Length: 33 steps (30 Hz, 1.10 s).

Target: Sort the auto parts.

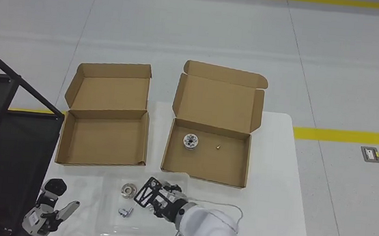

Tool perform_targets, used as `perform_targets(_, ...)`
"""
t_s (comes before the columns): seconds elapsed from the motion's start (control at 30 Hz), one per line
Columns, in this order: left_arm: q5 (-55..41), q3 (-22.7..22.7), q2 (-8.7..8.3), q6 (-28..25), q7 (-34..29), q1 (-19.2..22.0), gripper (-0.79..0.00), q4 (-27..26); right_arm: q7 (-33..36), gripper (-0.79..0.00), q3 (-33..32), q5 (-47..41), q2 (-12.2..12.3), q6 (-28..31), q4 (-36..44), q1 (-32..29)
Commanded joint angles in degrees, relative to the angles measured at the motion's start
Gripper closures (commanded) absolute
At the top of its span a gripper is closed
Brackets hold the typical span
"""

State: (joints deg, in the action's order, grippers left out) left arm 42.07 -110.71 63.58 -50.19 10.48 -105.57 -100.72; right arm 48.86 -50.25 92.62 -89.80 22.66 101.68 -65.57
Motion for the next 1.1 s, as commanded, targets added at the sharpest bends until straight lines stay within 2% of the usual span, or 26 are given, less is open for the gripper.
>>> perform_targets(0.0, 0.0, 0.0, 0.0, 0.0, 0.0, 0.0, -0.785, 0.0, 2.8, -0.603, 2.2, -0.5, -0.2, 2.5, -1.7, 0.7)
perform_targets(0.03, 0.0, 0.0, 0.0, 0.0, 0.0, 0.0, -0.785, 0.0, 4.5, -0.73, 2.8, -0.6, -0.3, 2.4, -2.3, 1.3)
perform_targets(0.07, 0.0, 0.0, 0.0, 0.0, 0.0, 0.0, -0.785, 0.0, 5.0, -0.785, 3.0, -0.5, -0.4, 2.0, -2.5, 1.4)
perform_targets(0.37, 0.0, 0.0, 0.0, 0.0, 0.0, 0.0, -0.785, 0.0, 5.0, -0.785, 3.0, -0.5, -0.4, 2.0, -2.5, 1.4)
perform_targets(0.4, 0.0, 0.0, 0.0, 0.0, 0.0, 0.0, -0.785, 0.0, 4.0, -0.714, 2.7, -0.6, -0.4, 1.8, -2.8, 1.3)
perform_targets(0.43, 0.0, 0.0, 0.0, 0.0, 0.0, 0.0, -0.785, 0.0, 2.8, -0.48, 2.6, -0.6, -0.3, 2.6, -3.8, 1.3)
perform_targets(0.47, 0.0, 0.0, 0.0, 0.0, 0.0, 0.0, -0.785, 0.0, 2.4, -0.394, 2.4, -0.8, -0.2, 4.1, -5.1, 1.8)
perform_targets(0.57, 0.0, 0.0, 0.0, 0.0, 0.0, 0.0, -0.785, 0.0, 2.5, -0.332, 2.2, -1.6, -0.2, 6.9, -8.9, 4.1)
perform_targets(0.67, 0.0, 0.0, 0.0, 0.0, 0.0, 0.0, -0.785, 0.0, 3.8, -0.299, 3.0, -1.4, -0.5, 6.7, -11.8, 6.3)
perform_targets(0.93, 0.0, 0.0, 0.0, 0.0, 0.0, 0.0, -0.785, 0.0, 5.5, -0.283, 5.4, -2.8, -1.1, 11.2, -17.6, 10.5)
perform_targets(1.07, 0.0, 0.0, 0.0, 0.0, 0.0, 0.0, -0.785, 0.0, 7.7, -0.256, 7.8, -3.7, -2.0, 10.8, -21.1, 12.8)
